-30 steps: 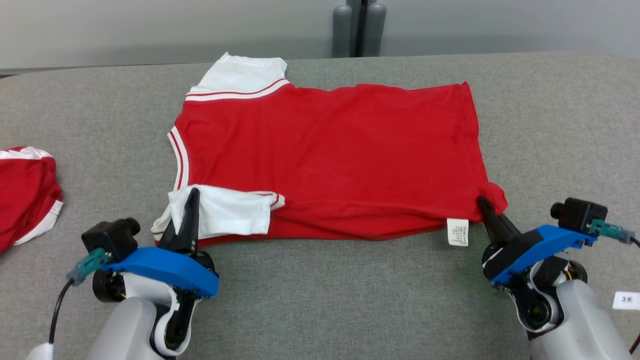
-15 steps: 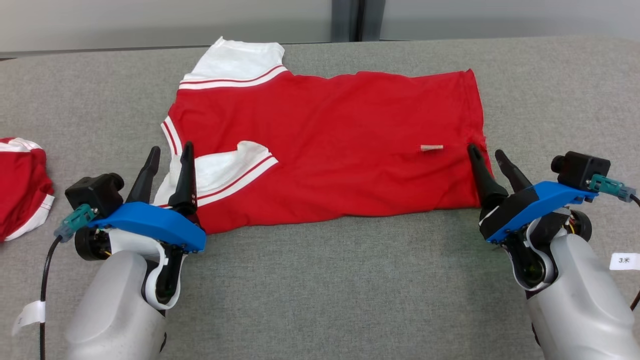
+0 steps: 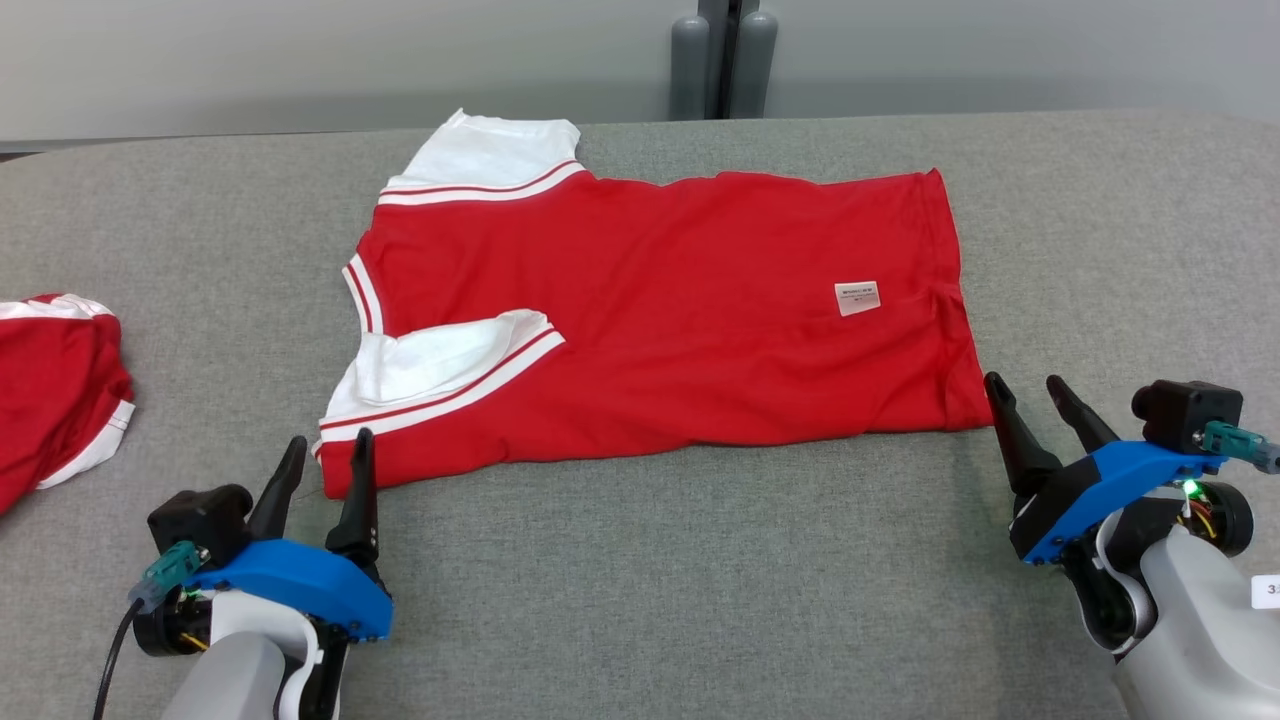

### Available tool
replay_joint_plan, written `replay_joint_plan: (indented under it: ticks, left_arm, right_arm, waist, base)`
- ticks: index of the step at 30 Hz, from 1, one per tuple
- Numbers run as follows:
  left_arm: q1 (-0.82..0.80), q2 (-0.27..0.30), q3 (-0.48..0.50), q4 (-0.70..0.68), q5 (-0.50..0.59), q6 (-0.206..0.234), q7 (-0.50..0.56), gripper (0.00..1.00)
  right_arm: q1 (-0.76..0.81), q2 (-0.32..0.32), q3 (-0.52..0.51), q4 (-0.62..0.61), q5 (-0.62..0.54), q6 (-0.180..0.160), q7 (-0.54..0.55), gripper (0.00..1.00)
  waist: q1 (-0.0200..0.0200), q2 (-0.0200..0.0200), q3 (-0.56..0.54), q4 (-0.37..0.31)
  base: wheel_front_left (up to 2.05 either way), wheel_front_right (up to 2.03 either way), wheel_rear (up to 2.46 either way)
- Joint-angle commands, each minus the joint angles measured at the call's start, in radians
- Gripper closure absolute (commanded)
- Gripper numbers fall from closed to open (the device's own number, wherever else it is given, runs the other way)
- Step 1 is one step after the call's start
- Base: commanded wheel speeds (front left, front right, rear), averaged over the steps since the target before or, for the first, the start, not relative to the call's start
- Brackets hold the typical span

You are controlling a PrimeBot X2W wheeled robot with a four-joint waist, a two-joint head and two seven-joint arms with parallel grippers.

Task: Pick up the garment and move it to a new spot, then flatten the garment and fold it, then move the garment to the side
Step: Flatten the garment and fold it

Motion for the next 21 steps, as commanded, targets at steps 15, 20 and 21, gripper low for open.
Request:
replay_joint_plan:
  ticks: [15, 20, 21]
  left_arm:
    - [-0.046, -0.004, -0.044, 0.092, 0.023, 0.004, 0.012, 0.00]
    - [-0.075, -0.020, -0.062, 0.145, 0.025, -0.001, 0.021, 0.00]
    - [-0.079, -0.022, -0.069, 0.157, 0.027, -0.002, 0.025, 0.00]
  right_arm:
    - [-0.108, 0.033, 0.060, 0.142, -0.055, 0.000, -0.025, 0.00]
    - [-0.139, 0.036, 0.088, 0.209, -0.090, 0.000, -0.018, 0.00]
    - [-0.143, 0.038, 0.099, 0.221, -0.098, 0.000, -0.017, 0.00]
  waist:
    - [0.0001, -0.0001, 0.042, 0.012]
    - [0.0001, -0.0001, 0.051, 0.019]
    - [0.0001, -0.0001, 0.051, 0.020]
  base:
    - [0.00, 0.00, 0.00]
    - [0.00, 0.00, 0.00]
    - [0.00, 0.00, 0.00]
